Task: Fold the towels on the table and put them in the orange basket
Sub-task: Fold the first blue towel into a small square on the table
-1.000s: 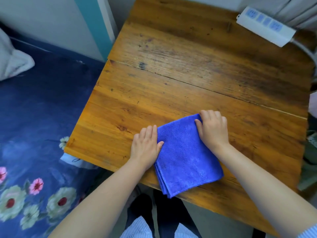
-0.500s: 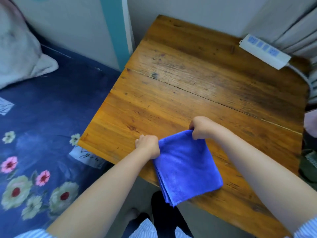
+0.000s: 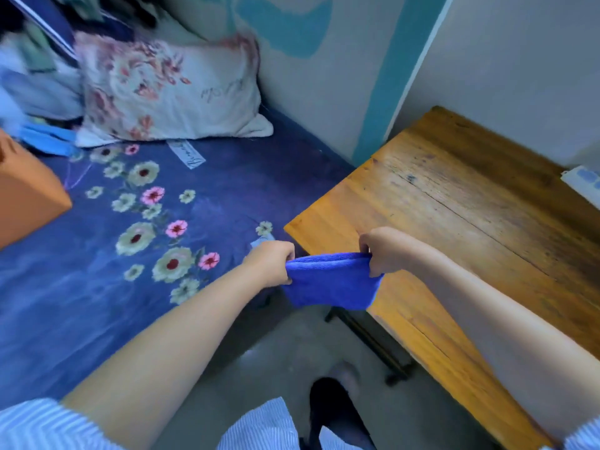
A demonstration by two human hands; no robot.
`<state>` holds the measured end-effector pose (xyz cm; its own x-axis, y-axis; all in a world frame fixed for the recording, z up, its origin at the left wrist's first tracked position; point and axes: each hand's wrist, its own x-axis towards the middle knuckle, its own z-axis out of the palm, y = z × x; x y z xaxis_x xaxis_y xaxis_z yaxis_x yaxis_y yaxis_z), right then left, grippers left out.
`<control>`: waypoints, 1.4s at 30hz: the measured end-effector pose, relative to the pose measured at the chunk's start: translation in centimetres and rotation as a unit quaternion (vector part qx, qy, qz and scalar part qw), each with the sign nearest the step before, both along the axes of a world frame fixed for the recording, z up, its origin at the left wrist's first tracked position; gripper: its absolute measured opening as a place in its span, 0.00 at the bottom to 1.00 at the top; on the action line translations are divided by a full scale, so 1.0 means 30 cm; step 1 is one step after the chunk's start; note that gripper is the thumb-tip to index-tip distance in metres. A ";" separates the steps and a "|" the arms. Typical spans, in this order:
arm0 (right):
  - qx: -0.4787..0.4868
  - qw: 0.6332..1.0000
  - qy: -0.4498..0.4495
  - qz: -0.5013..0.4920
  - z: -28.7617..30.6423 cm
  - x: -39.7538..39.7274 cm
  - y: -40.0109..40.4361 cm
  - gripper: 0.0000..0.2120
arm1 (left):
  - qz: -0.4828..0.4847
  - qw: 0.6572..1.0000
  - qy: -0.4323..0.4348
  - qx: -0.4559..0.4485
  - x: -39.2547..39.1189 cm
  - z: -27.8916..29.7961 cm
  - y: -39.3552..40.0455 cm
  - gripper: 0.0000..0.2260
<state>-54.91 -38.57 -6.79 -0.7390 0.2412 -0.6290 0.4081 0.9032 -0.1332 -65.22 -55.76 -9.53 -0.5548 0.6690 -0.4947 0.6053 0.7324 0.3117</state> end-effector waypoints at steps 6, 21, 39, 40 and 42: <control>0.039 0.982 0.169 0.071 0.105 -0.127 -0.386 0.06 | 0.131 0.983 0.122 0.039 -0.043 0.145 -0.465 0.09; -0.128 0.905 0.346 0.213 0.346 -0.446 -1.171 0.06 | 0.486 0.808 0.216 0.255 -0.104 0.403 -1.353 0.07; -0.218 0.871 0.346 0.271 0.314 -1.540 -1.737 0.10 | 0.575 0.750 0.244 0.220 -1.045 0.402 -1.892 0.03; -0.228 0.870 0.347 0.267 0.313 -1.600 -1.756 0.10 | 0.579 0.748 0.246 0.211 -1.104 0.397 -1.911 0.04; -0.249 0.860 0.360 0.263 0.301 -1.721 -1.799 0.11 | 0.595 0.739 0.251 0.191 -1.218 0.383 -1.947 0.04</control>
<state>-106.53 -92.55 2.24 -0.9042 -0.4130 0.1092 -0.3903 0.6948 -0.6040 -101.76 -114.17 1.97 -0.9124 -0.4030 0.0716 -0.2876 0.7555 0.5886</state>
